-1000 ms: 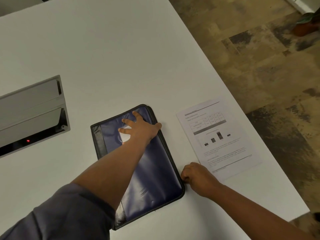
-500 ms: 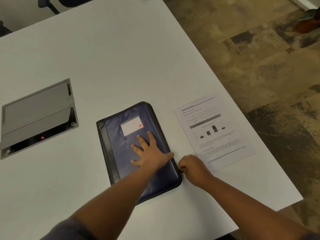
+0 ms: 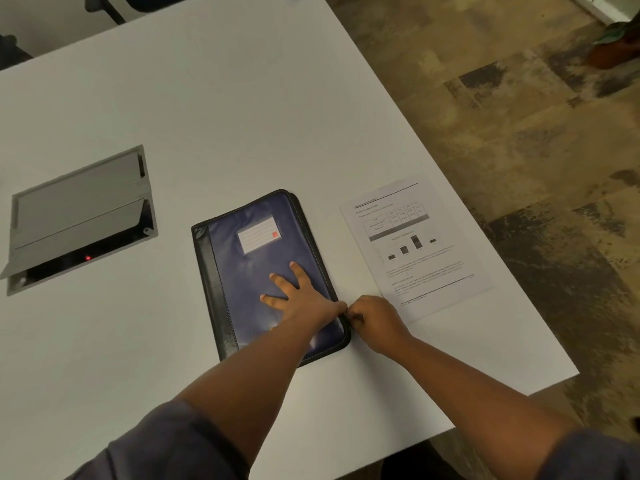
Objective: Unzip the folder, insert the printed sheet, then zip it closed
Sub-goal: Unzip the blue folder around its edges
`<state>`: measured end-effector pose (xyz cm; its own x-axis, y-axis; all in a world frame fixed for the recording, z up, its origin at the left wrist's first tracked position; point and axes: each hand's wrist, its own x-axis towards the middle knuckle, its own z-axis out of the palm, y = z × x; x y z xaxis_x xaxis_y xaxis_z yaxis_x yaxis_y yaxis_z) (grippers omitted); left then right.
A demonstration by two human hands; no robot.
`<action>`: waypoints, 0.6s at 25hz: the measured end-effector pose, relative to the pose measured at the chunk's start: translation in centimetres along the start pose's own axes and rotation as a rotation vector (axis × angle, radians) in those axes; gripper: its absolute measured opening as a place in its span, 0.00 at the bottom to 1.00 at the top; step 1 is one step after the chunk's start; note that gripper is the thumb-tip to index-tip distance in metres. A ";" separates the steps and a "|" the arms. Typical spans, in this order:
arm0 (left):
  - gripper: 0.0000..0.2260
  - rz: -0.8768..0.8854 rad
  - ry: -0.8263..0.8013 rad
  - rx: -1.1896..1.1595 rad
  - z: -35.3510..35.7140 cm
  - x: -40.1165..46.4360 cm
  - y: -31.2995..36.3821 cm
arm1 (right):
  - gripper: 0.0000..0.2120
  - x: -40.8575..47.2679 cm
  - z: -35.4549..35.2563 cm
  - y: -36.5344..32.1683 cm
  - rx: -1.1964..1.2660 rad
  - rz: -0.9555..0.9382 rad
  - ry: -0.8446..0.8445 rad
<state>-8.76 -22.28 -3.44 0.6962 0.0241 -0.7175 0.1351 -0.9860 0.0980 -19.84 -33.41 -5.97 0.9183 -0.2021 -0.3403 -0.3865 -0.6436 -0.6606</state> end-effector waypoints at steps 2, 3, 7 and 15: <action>0.65 0.006 -0.005 0.021 -0.1 0.1 0.2 | 0.09 -0.5 0.4 0.2 0.001 0.004 0.005; 0.65 0.008 -0.009 0.018 -0.2 0.1 0.3 | 0.09 -0.9 0.6 0.4 -0.001 -0.001 0.003; 0.63 0.005 -0.008 -0.026 -0.3 0.5 0.4 | 0.06 -2.9 1.7 0.9 -0.012 -0.058 -0.008; 0.63 0.017 -0.015 -0.018 -0.1 1.3 0.1 | 0.04 -6.3 6.1 -1.5 0.127 -0.013 0.174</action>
<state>-7.80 -22.34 -4.29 0.6882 0.0043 -0.7255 0.1360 -0.9830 0.1231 -25.54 -26.67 -6.95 0.9200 -0.3260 -0.2176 -0.3719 -0.5513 -0.7468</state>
